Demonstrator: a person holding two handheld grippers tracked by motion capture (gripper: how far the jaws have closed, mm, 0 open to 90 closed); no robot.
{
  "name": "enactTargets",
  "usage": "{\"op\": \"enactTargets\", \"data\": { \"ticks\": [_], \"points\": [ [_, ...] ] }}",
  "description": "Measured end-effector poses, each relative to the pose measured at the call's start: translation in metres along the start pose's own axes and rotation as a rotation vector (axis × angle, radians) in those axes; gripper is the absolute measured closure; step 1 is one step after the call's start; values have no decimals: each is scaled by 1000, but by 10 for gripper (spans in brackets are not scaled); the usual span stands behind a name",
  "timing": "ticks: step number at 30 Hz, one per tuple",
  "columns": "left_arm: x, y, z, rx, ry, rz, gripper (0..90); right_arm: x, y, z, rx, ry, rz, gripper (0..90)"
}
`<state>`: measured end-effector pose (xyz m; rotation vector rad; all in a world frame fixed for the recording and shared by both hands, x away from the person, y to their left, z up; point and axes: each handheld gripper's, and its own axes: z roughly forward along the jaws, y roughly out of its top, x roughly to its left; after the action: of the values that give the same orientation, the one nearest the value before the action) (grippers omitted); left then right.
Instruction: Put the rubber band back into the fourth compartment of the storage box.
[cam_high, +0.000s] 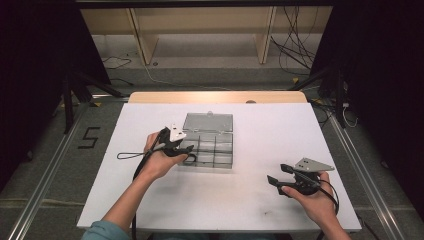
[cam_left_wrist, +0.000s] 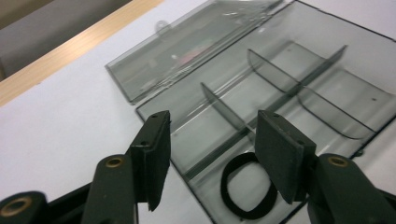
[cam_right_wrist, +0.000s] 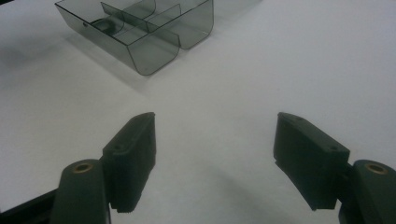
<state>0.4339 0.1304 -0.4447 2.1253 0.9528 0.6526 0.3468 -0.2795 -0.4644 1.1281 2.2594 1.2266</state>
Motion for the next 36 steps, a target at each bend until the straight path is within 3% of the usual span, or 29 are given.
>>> {"op": "enactTargets", "data": {
  "ticks": [5, 12, 18, 28, 36],
  "points": [
    [2, 1, -5, -27, 22, -68, 410, -1, 0, 0, 1, -2, 0, 309],
    [5, 2, -13, -59, -4, -108, 388, -2, -1, 0, 4, -6, 4, 309],
    [9, 2, -21, -74, -6, -133, 387, -2, -1, 0, 5, -6, 5, 309],
    [12, -2, -37, -94, 43, -143, 268, -2, -1, 1, 5, -5, 6, 307],
    [12, -6, -46, -111, 19, -162, 185, -3, -1, 1, 3, -5, 5, 305]
  ]
}}
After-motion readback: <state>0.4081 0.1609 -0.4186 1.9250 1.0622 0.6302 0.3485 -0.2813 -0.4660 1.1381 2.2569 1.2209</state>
